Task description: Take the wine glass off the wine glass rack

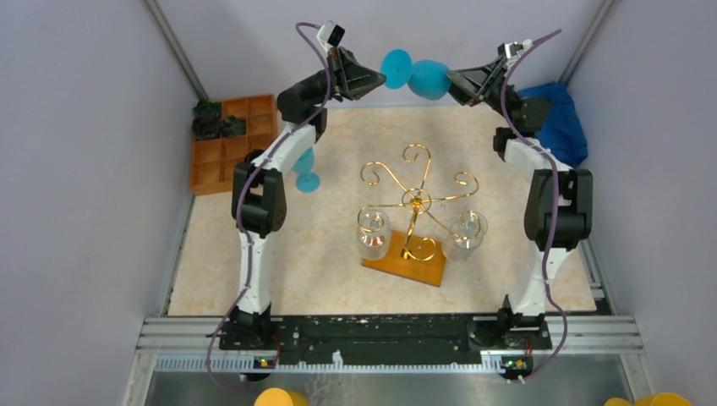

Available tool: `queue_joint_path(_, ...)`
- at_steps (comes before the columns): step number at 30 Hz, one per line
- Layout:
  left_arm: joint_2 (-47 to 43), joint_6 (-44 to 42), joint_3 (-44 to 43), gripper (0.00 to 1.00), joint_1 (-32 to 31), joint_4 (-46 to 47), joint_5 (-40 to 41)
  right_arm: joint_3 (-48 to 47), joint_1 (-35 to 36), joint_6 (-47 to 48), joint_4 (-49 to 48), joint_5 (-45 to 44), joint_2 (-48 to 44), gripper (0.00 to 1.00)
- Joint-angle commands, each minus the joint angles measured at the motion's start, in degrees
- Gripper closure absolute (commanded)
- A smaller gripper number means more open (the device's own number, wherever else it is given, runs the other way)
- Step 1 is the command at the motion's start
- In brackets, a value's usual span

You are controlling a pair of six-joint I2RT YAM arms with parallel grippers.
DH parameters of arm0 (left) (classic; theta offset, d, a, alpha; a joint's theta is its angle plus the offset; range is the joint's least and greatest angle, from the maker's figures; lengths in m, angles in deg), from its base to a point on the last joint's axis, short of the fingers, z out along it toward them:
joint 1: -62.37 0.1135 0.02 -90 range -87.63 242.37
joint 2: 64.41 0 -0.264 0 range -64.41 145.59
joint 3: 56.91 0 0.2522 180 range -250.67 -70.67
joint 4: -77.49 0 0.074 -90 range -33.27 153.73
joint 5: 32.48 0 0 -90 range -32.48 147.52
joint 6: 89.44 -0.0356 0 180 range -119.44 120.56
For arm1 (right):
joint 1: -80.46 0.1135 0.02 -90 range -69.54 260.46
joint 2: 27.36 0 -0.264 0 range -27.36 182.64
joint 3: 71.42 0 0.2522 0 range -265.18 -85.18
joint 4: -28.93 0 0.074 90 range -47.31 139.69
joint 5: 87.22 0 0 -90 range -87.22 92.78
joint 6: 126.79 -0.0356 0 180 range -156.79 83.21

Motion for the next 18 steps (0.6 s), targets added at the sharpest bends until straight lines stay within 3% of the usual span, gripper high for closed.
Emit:
queue_joint_path(1,-0.48,9.18,1.24,1.00,-0.63,3.40,-0.39,-5.33,2.48,-6.37,-10.40,-0.09,3.32,0.43)
queue_joint_path(9,2.91,10.47,-1.33,1.00,0.58,3.33,-0.60,-3.97,2.48,-13.58,-19.56,-2.48,1.91,0.72)
queue_joint_path(14,3.33,10.43,-0.29,1.00,1.32,3.49,-1.27,-3.71,2.49,-16.26,-22.75,-4.23,0.72,0.81)
queue_joint_path(18,4.00,10.28,-0.04,1.00,1.43,2.91,-2.27,-4.12,2.43,-18.45,-24.53,-4.85,0.11,1.00)
